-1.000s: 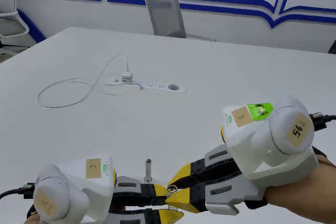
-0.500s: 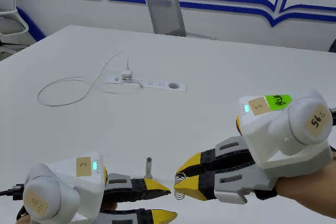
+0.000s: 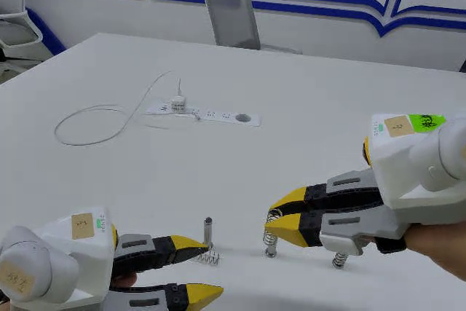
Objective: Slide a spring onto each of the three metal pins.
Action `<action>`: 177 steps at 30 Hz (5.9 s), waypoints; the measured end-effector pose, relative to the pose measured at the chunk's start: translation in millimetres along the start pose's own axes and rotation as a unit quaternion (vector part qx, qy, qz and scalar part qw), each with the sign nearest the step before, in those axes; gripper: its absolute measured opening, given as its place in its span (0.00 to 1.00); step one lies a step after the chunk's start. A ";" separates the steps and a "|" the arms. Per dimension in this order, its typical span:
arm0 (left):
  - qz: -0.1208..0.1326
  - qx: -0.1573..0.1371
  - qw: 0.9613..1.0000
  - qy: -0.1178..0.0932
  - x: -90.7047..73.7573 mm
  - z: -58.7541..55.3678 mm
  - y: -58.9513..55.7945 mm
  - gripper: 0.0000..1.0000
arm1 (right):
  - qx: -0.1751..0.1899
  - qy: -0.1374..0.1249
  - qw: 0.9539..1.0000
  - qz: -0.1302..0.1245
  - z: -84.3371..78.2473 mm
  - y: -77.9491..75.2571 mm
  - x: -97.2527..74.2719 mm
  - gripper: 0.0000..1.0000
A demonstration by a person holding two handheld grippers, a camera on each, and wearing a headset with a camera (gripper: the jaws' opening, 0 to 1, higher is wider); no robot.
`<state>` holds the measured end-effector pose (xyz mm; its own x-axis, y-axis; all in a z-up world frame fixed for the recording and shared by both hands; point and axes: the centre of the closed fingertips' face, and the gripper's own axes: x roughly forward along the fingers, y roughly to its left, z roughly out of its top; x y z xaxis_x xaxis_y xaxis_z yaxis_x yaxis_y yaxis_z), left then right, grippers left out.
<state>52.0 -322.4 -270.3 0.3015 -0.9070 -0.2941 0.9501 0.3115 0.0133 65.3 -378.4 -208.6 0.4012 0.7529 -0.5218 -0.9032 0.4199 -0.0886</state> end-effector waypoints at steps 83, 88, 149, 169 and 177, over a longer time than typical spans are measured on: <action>0.062 -0.048 0.997 0.000 -17.0 -10.7 25.9 0.58 | 0.101 0.043 0.990 -0.087 -94.8 -52.0 52.5 0.12; 0.062 -0.047 0.997 0.001 -17.8 -10.8 25.7 0.59 | 0.102 0.045 0.990 -0.086 -96.4 -51.4 52.2 0.13; 0.068 -0.042 0.997 0.009 -24.6 -10.5 26.2 0.58 | 0.050 0.079 0.995 -0.024 -79.8 -4.9 133.7 0.17; 0.068 -0.043 0.997 0.016 -26.1 -16.2 23.2 0.57 | 0.069 0.100 0.993 -0.007 -84.8 5.7 130.1 0.12; 0.057 -0.033 0.997 0.031 -19.4 -23.0 17.0 0.55 | 0.043 0.111 0.993 0.015 -82.5 22.9 114.9 0.11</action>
<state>60.5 -292.9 -286.4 0.3999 -0.8457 -0.3534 0.9020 0.4316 -0.0121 78.1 -324.1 -340.6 0.3222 0.6394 -0.6981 -0.8943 0.4474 -0.0030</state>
